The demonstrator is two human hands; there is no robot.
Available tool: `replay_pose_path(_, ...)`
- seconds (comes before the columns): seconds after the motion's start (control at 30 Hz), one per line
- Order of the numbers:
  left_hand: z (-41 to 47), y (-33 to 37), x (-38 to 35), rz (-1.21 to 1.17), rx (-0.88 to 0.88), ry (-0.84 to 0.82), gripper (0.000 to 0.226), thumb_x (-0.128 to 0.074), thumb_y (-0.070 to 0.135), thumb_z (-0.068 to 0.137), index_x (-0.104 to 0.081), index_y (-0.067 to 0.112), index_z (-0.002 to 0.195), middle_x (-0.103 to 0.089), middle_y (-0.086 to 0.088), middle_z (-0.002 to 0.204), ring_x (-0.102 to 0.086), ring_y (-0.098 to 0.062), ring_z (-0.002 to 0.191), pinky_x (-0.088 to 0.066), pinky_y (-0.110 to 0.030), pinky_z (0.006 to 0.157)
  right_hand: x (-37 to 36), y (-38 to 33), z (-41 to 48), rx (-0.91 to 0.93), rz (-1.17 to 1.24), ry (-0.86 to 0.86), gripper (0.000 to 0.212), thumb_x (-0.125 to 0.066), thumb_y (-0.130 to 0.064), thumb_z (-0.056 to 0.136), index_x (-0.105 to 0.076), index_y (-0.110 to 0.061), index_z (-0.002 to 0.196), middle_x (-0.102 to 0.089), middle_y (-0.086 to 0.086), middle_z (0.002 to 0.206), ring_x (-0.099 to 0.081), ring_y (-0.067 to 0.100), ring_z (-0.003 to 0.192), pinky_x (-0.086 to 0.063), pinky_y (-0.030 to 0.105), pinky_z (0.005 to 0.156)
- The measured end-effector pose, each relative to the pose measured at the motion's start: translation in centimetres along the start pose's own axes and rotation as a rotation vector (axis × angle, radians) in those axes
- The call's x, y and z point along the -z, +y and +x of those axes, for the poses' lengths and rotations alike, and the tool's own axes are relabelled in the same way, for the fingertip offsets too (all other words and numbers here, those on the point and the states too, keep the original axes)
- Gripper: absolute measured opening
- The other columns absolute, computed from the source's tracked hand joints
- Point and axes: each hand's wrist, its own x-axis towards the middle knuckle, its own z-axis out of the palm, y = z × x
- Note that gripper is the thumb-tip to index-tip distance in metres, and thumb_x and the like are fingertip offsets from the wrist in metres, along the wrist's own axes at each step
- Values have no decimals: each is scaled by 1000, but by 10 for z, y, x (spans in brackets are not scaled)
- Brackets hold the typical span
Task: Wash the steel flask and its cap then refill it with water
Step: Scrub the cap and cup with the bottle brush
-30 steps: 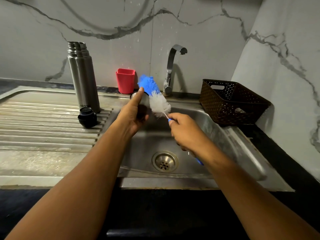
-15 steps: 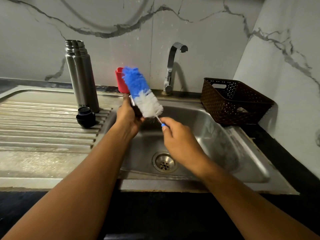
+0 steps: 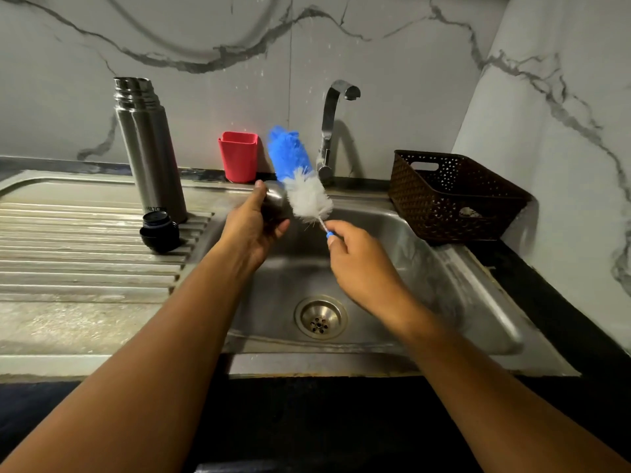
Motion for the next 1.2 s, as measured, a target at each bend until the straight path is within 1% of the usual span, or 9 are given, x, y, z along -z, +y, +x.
replay_pose_path(0.07, 0, 1, 2, 8, -20, 50, 21, -58, 37, 105, -61, 16, 103, -72, -11, 113, -72, -27, 103, -60, -45, 95, -2, 0, -9, 47, -22, -23, 35, -43, -21, 108, -60, -22, 139, -72, 0, 111, -66, 14, 90, -52, 26, 73)
replay_pose_path(0.17, -4, -1, -1, 64, -59, 35, 16, -56, 30, 107, -62, 17, 101, -72, -9, 105, -72, -24, 94, -59, -41, 88, -2, 2, 6, -12, -52, 16, 38, -42, -21, 108, -58, -22, 142, -71, 3, 122, -66, 20, 103, -46, 26, 79)
replay_pose_path(0.27, -4, -3, -3, 88, -112, 36, 17, -55, 26, 108, -64, 13, 103, -73, -8, 98, -73, -22, 89, -60, -39, 85, -2, 1, 2, 10, -79, 10, 39, -41, -23, 108, -57, -23, 144, -72, 4, 120, -67, 21, 103, -51, 30, 81)
replay_pose_path(0.37, -3, -4, 1, 140, -165, 74, 22, -52, 26, 109, -65, 8, 106, -74, -9, 93, -73, -26, 97, -61, -42, 90, -7, 0, -7, 60, -116, -2, 38, -42, -23, 108, -57, -24, 143, -72, 4, 117, -67, 23, 101, -56, 39, 86)
replay_pose_path(0.5, -5, -12, -4, 246, -203, 19, 22, -50, 19, 110, -65, 13, 94, -72, -7, 90, -70, -21, 89, -60, -32, 78, -4, 4, 8, -28, -108, 23, 37, -41, -22, 108, -59, -23, 140, -72, 6, 116, -67, 25, 100, -49, 31, 76)
replay_pose_path(0.63, 0, -11, 1, 345, -265, 39, 24, -54, 21, 108, -69, 9, 94, -73, -8, 87, -71, -19, 84, -63, -33, 76, -5, 4, -6, 27, -130, -5, 37, -42, -22, 108, -58, -23, 141, -72, 5, 118, -67, 25, 103, -54, 37, 84)
replay_pose_path(0.73, 1, -15, 2, 450, -302, 9, 24, -55, 20, 108, -71, 6, 96, -74, -12, 87, -69, -17, 78, -58, -28, 68, -2, 5, 6, -11, -155, 31, 35, -42, -20, 107, -61, -21, 137, -73, 7, 115, -67, 27, 101, -52, 36, 79)
replay_pose_path(0.93, 4, -11, 10, 617, -419, 51, 26, -57, 28, 106, -74, 11, 98, -73, -6, 84, -62, -14, 71, -55, -36, 73, -5, 3, -2, 43, -253, 14, 32, -41, -21, 106, -62, -25, 131, -72, 6, 98, -66, 28, 86, -54, 40, 70)
replay_pose_path(1.2, 3, -8, 11, 766, -499, 76, 24, -55, 29, 106, -74, 14, 99, -75, -7, 89, -68, -19, 82, -55, -36, 74, -7, 3, -2, 54, -341, -3, 29, -40, -22, 105, -60, -27, 125, -69, 6, 90, -65, 31, 80, -53, 40, 65)
